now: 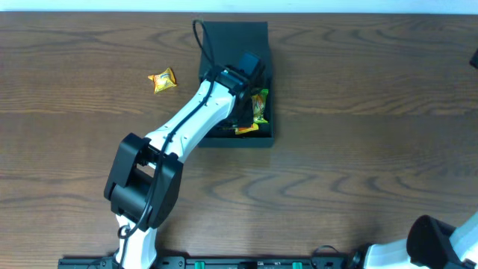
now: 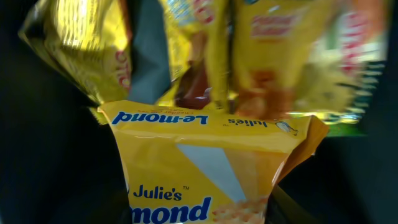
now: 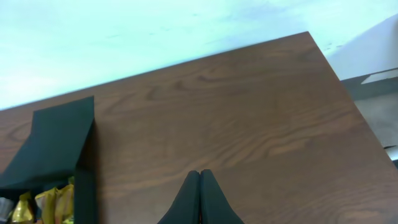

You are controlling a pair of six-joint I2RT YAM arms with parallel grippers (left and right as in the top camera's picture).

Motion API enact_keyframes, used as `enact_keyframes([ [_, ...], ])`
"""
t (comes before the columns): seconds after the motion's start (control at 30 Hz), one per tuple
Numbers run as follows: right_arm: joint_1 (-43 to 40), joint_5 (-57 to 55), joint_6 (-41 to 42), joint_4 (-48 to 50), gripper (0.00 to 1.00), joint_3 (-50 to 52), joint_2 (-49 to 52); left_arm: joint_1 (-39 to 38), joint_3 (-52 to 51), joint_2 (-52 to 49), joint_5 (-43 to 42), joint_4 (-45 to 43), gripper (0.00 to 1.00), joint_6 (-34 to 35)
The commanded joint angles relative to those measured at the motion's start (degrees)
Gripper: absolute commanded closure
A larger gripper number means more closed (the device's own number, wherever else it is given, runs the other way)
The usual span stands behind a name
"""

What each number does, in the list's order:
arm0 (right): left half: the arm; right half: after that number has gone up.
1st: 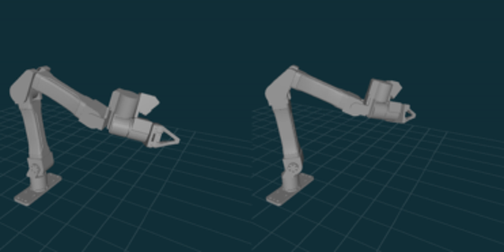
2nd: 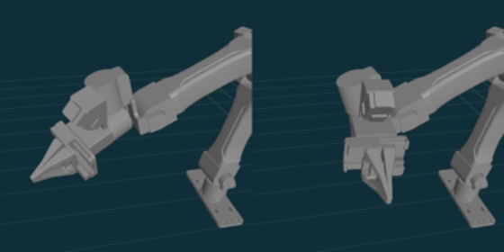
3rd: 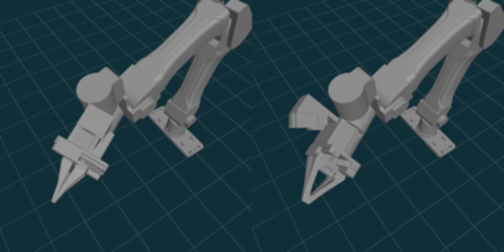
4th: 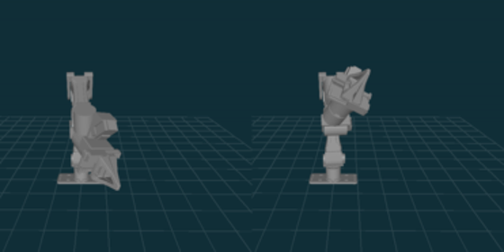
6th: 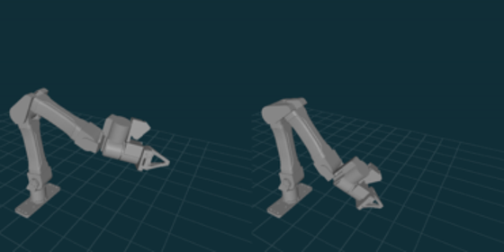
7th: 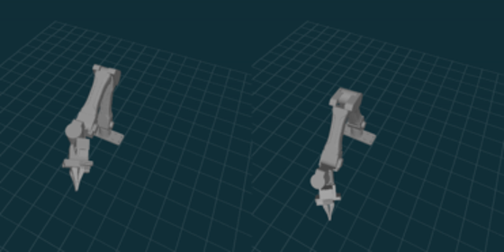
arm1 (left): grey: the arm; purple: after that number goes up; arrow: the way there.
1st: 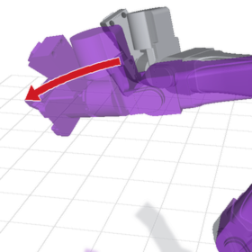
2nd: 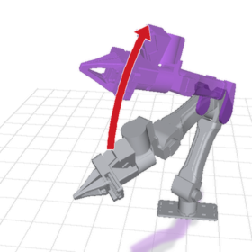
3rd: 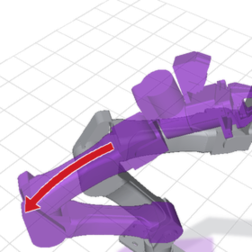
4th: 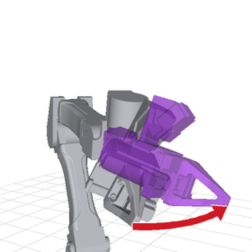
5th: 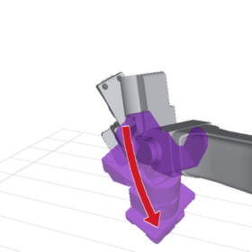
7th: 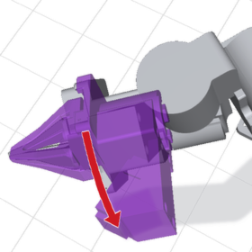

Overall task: Pack container
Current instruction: 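Carry the Julie's packet with the left gripper into the box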

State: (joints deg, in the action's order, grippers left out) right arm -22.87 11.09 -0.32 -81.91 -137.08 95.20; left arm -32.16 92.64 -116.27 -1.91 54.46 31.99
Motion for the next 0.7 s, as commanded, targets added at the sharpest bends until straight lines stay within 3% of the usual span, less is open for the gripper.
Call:
enact_keyframes([
  [0.0,-0.35,1.62,-0.59,-0.17,0.98,0.04,-0.04,0.7,-2.12,-0.22,1.86,-1.01,0.77,1.95],
  [0.2,-0.35,1.62,-0.61,-0.09,0.98,0.04,-0.04,0.74,-5.22,-0.22,3.39,-3.39,0.75,1.92],
  [0.5,-0.37,1.62,-0.59,0.02,0.99,0.04,-0.04,0.76,-5.44,-0.22,2.95,0.11,0.71,0.76],
  [0.6,-0.35,1.62,-0.59,0.04,0.98,0.04,-0.04,0.76,-5.44,-0.22,2.95,0.42,0.55,0.5],
  [0.67,-0.35,1.62,-0.59,0.02,0.98,0.04,-0.04,0.76,-5.44,-0.22,2.97,0.35,0.54,-0.11],
])
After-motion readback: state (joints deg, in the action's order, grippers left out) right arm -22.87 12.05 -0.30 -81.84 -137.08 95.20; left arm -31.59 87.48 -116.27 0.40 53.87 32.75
